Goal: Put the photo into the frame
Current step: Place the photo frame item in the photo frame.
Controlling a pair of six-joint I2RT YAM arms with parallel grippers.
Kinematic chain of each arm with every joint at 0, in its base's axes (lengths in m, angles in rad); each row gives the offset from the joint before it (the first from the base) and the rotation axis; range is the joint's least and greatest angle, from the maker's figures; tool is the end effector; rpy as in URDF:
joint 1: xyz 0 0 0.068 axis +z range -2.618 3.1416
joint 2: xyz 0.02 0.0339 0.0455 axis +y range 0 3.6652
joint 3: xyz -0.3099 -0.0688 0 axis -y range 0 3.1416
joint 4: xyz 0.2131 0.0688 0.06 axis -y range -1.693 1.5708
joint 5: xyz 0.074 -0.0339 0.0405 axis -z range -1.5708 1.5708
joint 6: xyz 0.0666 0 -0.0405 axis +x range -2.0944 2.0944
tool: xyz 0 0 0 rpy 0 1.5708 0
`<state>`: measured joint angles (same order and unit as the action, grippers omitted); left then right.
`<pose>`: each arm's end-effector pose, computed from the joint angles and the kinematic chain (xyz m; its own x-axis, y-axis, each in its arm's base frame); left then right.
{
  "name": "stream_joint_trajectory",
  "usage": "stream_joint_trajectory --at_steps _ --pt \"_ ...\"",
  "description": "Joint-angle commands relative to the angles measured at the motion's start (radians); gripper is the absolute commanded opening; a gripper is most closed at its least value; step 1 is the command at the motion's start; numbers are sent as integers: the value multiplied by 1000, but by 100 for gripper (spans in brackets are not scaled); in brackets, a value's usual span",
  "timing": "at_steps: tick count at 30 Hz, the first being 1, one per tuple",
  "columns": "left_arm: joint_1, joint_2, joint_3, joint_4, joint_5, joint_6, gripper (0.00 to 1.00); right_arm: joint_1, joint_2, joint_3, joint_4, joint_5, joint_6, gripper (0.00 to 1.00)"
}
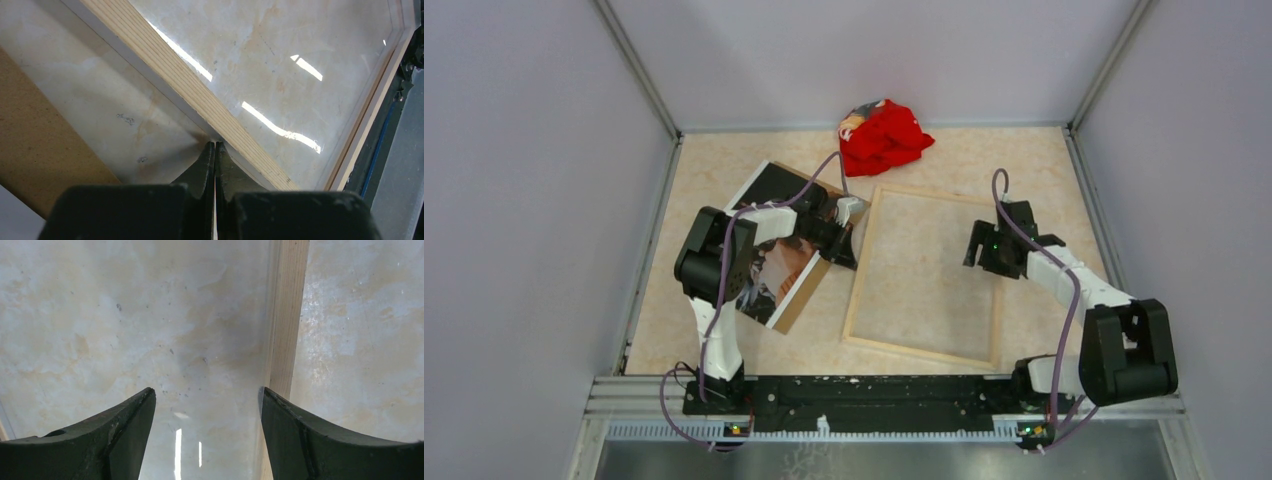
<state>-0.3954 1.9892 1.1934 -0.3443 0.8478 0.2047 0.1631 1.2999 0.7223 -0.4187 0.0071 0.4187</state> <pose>0.3381 -0.1952 0.1791 -0.7105 0.4423 -0.5473 0.7029 0.4086 -0.5823 0.2219 0.0360 0.2280 -0.8212 0.2769 -0.4989 0.1919 0.9575 0.2155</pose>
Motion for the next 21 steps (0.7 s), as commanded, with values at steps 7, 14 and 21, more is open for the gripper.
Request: stream_joint_trajectory --at_steps 7,14,21 --pt "-2 14 0 4 12 9 0 42 12 57 62 -55 45 69" --pt "-5 28 3 19 16 -1 0 57 13 50 101 -107 79 69" --pt "-11 34 18 20 14 -6 0 89 32 54 121 -111 92 68"
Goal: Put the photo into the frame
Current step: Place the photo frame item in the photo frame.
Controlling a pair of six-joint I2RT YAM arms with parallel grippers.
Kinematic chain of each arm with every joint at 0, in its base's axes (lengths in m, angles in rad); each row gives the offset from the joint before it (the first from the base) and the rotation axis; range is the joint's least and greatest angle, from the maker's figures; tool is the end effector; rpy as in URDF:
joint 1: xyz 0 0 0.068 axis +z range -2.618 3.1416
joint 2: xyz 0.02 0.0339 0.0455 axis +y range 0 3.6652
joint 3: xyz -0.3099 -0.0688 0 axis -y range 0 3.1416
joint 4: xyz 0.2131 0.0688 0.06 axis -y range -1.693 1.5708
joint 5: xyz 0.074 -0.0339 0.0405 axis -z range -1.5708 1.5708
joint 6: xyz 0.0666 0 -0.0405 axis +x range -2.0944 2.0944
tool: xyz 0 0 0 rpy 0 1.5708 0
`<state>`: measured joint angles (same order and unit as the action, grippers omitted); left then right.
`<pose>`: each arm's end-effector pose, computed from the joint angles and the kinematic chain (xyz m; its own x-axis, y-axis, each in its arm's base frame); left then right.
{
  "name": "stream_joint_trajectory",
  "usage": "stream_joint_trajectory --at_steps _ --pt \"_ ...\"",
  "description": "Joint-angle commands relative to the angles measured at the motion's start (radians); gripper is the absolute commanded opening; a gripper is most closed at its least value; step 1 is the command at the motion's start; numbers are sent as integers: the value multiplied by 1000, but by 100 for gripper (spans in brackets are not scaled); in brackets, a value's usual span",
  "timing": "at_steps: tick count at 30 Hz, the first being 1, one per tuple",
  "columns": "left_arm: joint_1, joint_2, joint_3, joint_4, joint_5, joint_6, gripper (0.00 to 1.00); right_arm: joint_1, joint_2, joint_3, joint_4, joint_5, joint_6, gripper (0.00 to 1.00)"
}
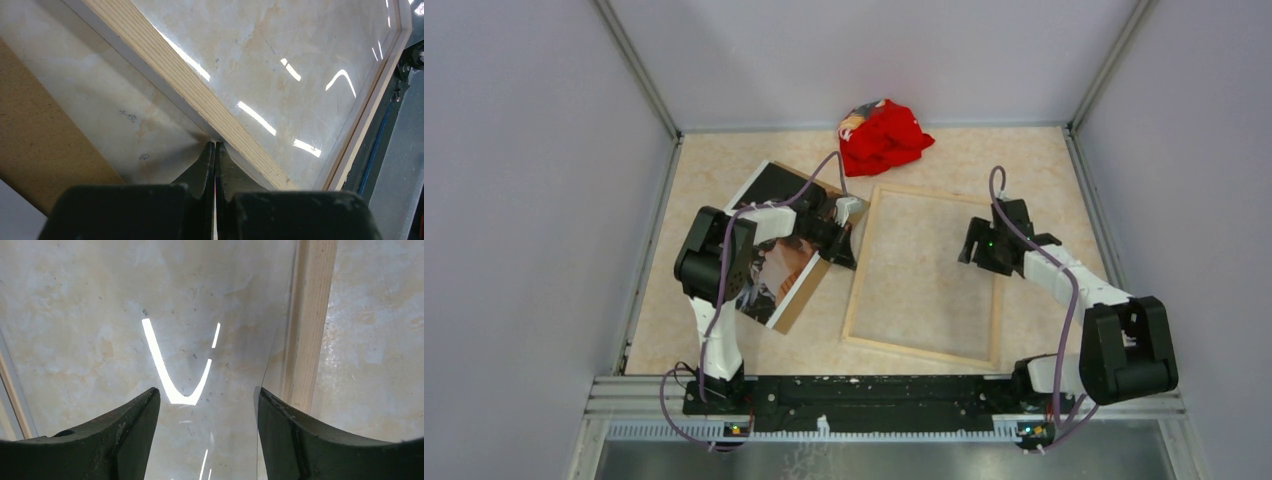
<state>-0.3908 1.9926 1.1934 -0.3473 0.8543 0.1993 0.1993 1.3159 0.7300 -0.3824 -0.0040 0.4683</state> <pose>0.3386 -0.1938 0.1780 -0.7196 0.4371 -0.5396 0.6934 0.4106 -0.5921 0.2276 0.0462 0.2297 -0.8110 0.2967 -0.5042 0.1859 0.9479 0.2587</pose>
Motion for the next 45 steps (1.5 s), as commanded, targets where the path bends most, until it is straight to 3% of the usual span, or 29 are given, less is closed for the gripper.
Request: stream_joint_trajectory --at_steps 1,11,24,45 --pt "-17 30 18 23 7 -1 0 57 18 47 89 -101 44 68" --pt "-16 16 16 4 -3 17 0 62 29 74 48 -53 5 68" --pt "-13 10 13 -9 5 25 0 63 19 114 -91 112 -73 82" --pt "-11 7 17 -21 11 28 0 63 53 112 -82 209 -74 86"
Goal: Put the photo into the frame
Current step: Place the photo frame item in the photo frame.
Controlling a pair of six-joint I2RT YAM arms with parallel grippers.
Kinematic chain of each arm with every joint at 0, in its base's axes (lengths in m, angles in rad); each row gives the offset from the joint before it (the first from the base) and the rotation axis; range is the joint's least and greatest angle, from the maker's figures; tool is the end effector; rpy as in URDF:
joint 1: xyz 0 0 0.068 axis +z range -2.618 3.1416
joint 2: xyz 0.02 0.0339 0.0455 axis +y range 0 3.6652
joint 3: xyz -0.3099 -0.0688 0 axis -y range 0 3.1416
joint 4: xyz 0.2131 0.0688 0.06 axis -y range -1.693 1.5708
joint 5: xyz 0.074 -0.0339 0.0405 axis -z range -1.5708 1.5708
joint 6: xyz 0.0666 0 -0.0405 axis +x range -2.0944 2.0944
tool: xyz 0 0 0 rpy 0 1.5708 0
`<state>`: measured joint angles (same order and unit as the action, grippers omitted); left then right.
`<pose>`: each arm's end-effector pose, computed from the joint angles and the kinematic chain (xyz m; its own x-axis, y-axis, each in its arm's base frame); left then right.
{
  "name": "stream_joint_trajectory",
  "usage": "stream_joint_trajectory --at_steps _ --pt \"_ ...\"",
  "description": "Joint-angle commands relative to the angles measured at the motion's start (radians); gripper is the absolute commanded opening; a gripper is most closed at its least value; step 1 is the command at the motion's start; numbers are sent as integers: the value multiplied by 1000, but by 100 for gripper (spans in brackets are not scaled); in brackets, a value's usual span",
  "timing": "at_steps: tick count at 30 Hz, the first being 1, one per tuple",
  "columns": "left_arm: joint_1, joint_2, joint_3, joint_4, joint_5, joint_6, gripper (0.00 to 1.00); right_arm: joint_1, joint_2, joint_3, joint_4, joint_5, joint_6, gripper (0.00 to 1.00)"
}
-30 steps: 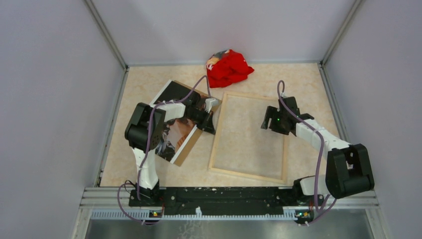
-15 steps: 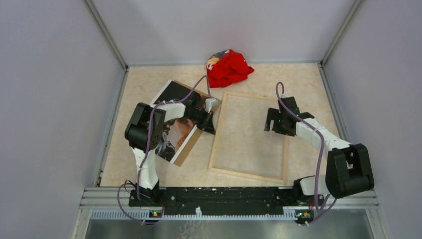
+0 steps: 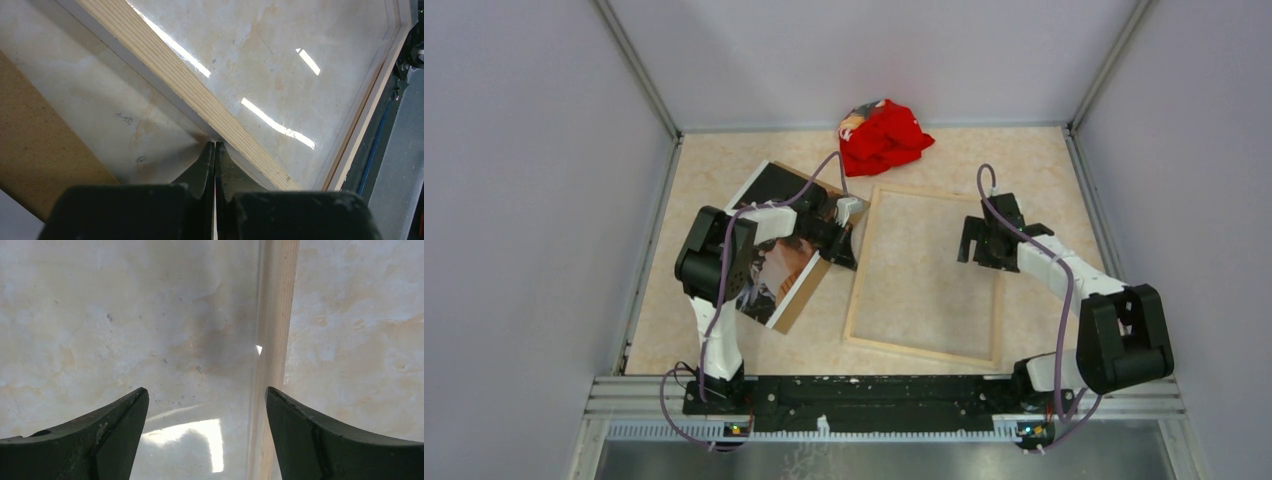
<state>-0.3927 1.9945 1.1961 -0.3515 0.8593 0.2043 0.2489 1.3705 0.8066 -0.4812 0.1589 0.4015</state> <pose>0.3383 -0.1947 0.1780 -0.7170 0.4404 -0.5403 0.6957 0.4039 -0.5940 0.2358 0.0491 0.2331 -0.8366 0.1855 -0.5154 0.1746 0.9821 0.0701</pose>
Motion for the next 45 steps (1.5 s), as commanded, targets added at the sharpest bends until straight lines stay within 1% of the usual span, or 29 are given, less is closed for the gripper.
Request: stream_joint_trajectory --at_steps 1,4,8,15,21,25,29,34,38,45 --pt "-9 4 15 -17 6 23 0 14 -5 36 16 54 -7 87" --pt "-9 3 19 -20 4 24 0 4 -18 37 13 63 -7 89" --pt "-9 -1 20 -23 4 26 0 -29 -47 29 22 17 -7 90" --pt "-8 -2 22 -26 4 24 0 -67 -45 -22 62 -53 15 81" --pt "-6 -3 23 -26 4 23 0 -92 -32 -70 96 -48 18 81" --pt "-6 1 25 -22 7 17 0 -97 -23 -88 123 -78 33 81" --pt "-6 7 24 -16 7 14 0 -98 -8 -101 152 -123 48 78" --pt "-8 27 31 -8 3 11 0 -97 -4 -133 196 -185 81 73" --pt "-9 45 40 -4 1 9 0 -84 -7 -139 199 -197 91 69" --pt "-17 68 58 1 -2 -3 0 14 -27 -117 177 -164 126 65"
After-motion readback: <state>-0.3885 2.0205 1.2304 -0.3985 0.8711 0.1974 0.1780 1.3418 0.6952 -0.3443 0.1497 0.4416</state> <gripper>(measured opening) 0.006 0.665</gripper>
